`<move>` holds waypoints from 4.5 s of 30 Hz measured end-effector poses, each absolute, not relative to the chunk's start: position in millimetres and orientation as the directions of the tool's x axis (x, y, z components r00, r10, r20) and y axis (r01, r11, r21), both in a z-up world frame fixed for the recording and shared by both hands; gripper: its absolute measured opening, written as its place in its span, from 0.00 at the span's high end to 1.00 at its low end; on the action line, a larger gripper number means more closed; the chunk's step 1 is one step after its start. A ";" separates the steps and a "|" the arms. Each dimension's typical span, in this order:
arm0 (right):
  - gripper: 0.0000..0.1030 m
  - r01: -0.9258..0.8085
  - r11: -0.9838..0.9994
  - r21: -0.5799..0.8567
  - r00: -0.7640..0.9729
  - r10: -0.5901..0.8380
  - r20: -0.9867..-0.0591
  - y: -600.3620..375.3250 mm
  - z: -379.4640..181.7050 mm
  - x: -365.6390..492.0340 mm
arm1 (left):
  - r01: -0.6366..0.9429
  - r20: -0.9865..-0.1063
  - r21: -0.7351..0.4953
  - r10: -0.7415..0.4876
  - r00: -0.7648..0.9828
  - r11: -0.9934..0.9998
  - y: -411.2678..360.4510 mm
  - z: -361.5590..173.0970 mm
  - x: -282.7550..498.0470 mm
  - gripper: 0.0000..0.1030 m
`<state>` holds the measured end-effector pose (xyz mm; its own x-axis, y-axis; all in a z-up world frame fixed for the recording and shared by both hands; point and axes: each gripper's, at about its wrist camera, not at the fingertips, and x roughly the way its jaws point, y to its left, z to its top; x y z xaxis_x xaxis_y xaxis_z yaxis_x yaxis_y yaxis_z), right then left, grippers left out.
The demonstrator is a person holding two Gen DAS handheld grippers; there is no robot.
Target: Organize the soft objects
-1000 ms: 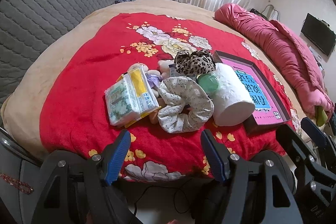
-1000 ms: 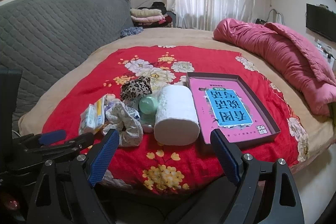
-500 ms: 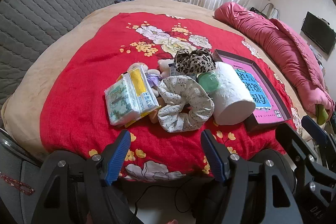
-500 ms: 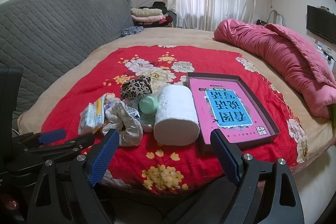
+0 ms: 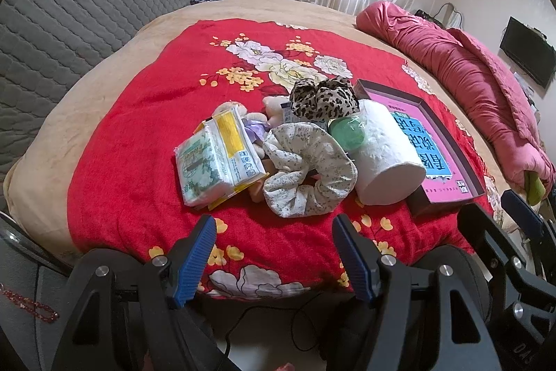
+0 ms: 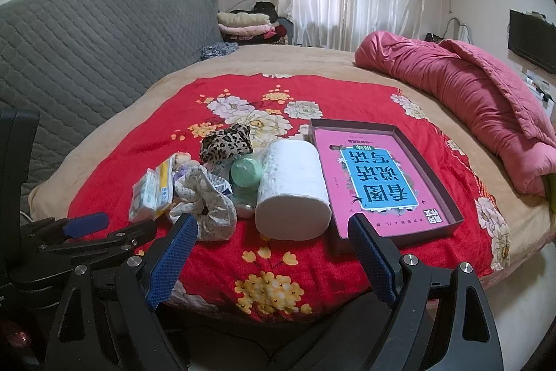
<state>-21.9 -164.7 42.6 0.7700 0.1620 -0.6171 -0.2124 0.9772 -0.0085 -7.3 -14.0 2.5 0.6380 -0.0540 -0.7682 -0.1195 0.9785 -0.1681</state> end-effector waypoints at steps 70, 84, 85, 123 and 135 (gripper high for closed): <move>0.14 -0.431 0.903 -0.006 0.641 0.301 -0.706 -99.3 -26.8 44.6 | -0.354 -0.761 -0.582 -0.337 0.554 0.732 114.6 -94.5 85.5 0.34; 0.52 -0.476 0.877 -0.056 0.589 0.271 -0.761 -75.3 -55.4 77.4 | -0.310 -0.734 -0.602 -0.357 0.577 0.736 115.3 -99.9 91.8 0.37; 0.56 -0.474 0.878 -0.063 0.584 0.260 -0.769 -73.5 -59.7 80.9 | -0.308 -0.735 -0.600 -0.356 0.577 0.738 115.0 -99.7 91.1 0.37; 0.87 -0.449 0.892 -0.049 0.745 0.344 -0.572 -136.6 17.7 51.2 | -0.125 -0.694 -0.442 -0.251 0.675 0.888 76.9 -41.5 51.4 0.58; 0.87 -0.275 0.956 0.105 0.806 0.289 -0.516 -210.6 34.3 62.4 | -0.036 -0.675 -0.388 -0.257 0.691 0.921 28.2 -8.6 36.5 0.58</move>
<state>62.4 -210.6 34.3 0.8062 0.2888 -0.5163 -0.2751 0.9557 0.1051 36.5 28.2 -8.6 0.6912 -0.2574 -0.6753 -0.0359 0.9210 -0.3879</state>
